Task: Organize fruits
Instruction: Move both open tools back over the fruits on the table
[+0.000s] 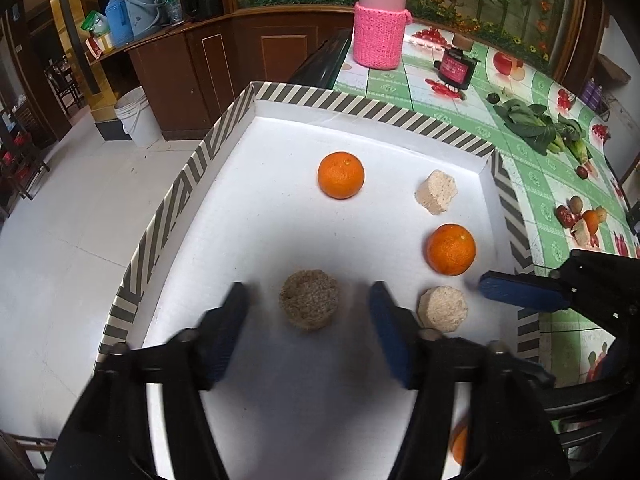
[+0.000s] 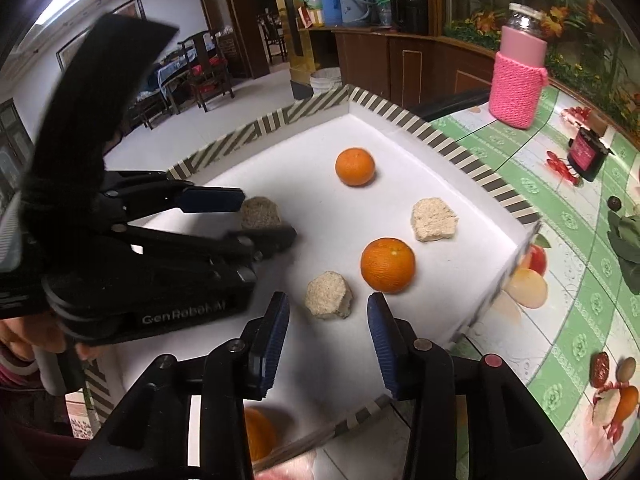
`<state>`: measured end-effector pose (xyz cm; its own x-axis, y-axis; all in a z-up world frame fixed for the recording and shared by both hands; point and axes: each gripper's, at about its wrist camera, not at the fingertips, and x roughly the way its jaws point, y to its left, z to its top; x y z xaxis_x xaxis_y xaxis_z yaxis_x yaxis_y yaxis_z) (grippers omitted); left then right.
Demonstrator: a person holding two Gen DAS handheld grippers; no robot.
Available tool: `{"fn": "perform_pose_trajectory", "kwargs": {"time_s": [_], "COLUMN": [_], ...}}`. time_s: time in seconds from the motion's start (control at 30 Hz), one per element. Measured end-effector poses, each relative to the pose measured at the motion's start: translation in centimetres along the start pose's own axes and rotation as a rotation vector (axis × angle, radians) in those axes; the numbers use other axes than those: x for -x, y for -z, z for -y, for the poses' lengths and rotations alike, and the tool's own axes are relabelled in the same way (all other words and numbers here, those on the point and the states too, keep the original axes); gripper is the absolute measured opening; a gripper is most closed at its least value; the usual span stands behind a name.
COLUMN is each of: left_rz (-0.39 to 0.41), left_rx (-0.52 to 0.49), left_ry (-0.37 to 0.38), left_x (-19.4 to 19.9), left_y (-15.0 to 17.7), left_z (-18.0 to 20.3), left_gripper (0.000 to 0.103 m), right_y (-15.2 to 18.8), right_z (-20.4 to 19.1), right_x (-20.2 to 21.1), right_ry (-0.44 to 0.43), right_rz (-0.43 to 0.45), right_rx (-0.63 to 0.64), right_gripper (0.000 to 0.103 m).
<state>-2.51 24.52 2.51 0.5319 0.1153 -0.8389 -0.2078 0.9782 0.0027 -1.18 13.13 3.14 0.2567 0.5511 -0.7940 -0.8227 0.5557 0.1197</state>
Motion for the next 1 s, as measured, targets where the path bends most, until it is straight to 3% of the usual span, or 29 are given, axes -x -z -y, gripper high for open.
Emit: {"fn": "perform_pose_trajectory", "kwargs": {"time_s": [0.23,0.4,0.73,0.87,1.0], "left_rz": [0.020,0.046,0.099,0.100,0.090], "left_rx": [0.016,0.011,-0.055,-0.097,-0.149], "left_ry": [0.009,0.039,0.182,0.234,0.245], "left_x": [1.0,2.3,5.8,6.5,6.7], "left_y": [0.0,0.1,1.2,1.9,2.9], "left_z": [0.3,1.5,7.1,9.8,11.6], "left_gripper": [0.069,0.069,0.069,0.069,0.069], "right_y": [1.3,2.8,8.0,9.2,8.8], "right_z": [1.9,3.9,8.8,9.6,8.6], "right_x": [3.9,6.5,9.6,9.8,8.9], "right_ry": [0.029,0.065,0.156,0.130,0.099], "right_rz": [0.066,0.104,0.130,0.147,0.130], "right_rx": [-0.032,-0.072,-0.171,-0.201,-0.153], "right_gripper": [0.057,0.059,0.064,0.064,0.063]}}
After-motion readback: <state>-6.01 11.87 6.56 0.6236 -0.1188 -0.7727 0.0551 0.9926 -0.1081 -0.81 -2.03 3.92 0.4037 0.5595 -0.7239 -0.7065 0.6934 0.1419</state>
